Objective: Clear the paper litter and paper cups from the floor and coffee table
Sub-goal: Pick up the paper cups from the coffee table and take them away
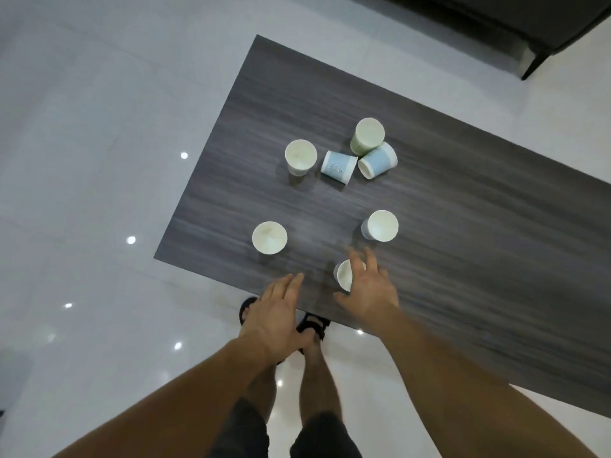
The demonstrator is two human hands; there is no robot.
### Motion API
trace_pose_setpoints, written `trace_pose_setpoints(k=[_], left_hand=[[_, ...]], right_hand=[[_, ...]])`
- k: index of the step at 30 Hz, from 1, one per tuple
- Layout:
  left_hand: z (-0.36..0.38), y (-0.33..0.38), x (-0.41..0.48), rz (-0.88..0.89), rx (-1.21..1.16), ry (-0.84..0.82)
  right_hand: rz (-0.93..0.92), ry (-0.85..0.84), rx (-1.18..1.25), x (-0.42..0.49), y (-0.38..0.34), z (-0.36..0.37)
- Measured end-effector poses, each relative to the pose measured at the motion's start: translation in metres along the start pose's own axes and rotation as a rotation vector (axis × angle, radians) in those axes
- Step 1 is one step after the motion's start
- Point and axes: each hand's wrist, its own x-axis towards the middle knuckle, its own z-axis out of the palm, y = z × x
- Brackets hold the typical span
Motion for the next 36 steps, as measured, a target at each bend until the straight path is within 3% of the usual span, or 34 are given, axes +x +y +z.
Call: trace_pose_setpoints(k=[5,8,13,17,21,25,29,36], left_hand=[[0.017,-0.013,0.036,0.011,-0.058,-0.025],[0.017,-0.006,0.046,0.024,-0.12,-0.004],[-0.009,0.021,0.07,0.131,-0.28,0.093],[-0.021,0.029,0.083,0.154,-0.256,0.167],[-0.02,0.018,0.086,0.041,-0.239,0.147],[-0.008,0.016,0.082,-0.004,-0.295,0.13],[-0.01,0.024,0.085,0.022,-0.261,0.203],[-0.066,0.061,0.086,0.1,-0.06,0.271]], right_hand=[[0.005,0.017,0.088,0.028,0.002,0.016],[0.026,0.062,0.33,0.024,0.002,0.011],[-0.203,-0.114,0.607,0.013,0.002,-0.024],[-0.243,-0.158,0.741,0.027,0.011,-0.055],[-0.045,0.375,0.289,0.067,0.042,-0.073],[0.013,0.122,-0.01,0.105,0.056,-0.072],[-0.042,-0.001,-0.035,0.11,0.051,-0.055],[-0.037,0.077,0.054,0.048,0.056,-0.087]])
